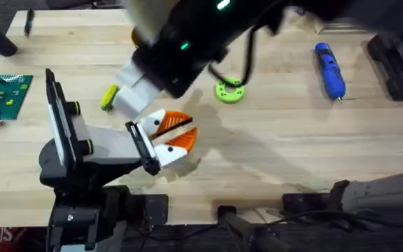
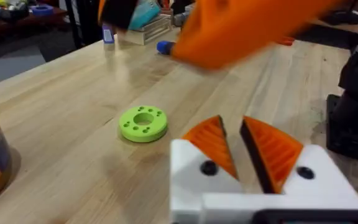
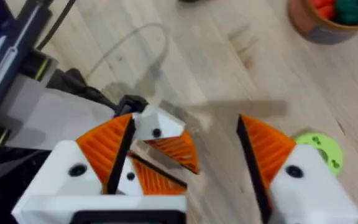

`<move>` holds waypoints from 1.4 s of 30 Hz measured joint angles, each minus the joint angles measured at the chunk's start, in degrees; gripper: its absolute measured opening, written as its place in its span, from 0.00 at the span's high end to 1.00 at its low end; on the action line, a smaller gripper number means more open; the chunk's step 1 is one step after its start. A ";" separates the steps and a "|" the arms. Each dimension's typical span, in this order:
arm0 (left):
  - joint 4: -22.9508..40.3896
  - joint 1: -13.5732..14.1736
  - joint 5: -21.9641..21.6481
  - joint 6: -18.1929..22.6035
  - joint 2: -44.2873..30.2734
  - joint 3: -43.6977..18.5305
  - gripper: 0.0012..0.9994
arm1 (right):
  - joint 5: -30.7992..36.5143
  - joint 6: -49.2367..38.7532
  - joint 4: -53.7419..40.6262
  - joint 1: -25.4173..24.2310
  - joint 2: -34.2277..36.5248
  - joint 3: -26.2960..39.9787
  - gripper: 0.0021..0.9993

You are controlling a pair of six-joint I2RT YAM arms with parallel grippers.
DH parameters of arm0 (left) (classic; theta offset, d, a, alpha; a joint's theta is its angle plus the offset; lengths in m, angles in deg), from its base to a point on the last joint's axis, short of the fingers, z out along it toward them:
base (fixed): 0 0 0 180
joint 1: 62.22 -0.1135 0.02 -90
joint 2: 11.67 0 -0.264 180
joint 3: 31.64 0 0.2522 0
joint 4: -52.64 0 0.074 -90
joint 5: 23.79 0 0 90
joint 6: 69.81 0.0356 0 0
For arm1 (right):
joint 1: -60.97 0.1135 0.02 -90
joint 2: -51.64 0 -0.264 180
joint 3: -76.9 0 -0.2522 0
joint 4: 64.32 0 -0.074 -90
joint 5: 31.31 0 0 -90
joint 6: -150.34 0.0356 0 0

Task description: Pick up the gripper from the table and insert it into the empty holder that is missing its gripper. Then pick up a screw, insert it into the mounting hole, and use the screwdriver to tighten it. Finally, clean up the table by picking up the vegetable and placing it into the bucket.

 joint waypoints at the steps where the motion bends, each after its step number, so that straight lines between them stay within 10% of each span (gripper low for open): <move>1: 0.00 0.00 0.00 0.07 0.00 0.00 0.78 | 0.00 0.01 -0.56 -0.84 -0.93 0.00 0.01; 4: 0.00 0.00 0.00 0.30 0.02 0.00 0.98 | 0.02 0.49 -2.46 -3.32 -3.54 0.02 0.01; 15: 0.00 0.00 0.00 0.31 0.01 0.00 0.99 | 8.18 5.98 -15.49 -10.94 -12.64 -0.24 0.01; 22: 0.00 0.00 0.00 0.31 0.02 0.00 0.99 | 9.68 9.25 -11.84 -19.97 -19.91 -14.20 0.01; 42: 0.00 0.00 -0.01 0.31 0.02 0.00 0.99 | 1.95 -7.38 4.70 -60.06 -20.90 -31.65 0.01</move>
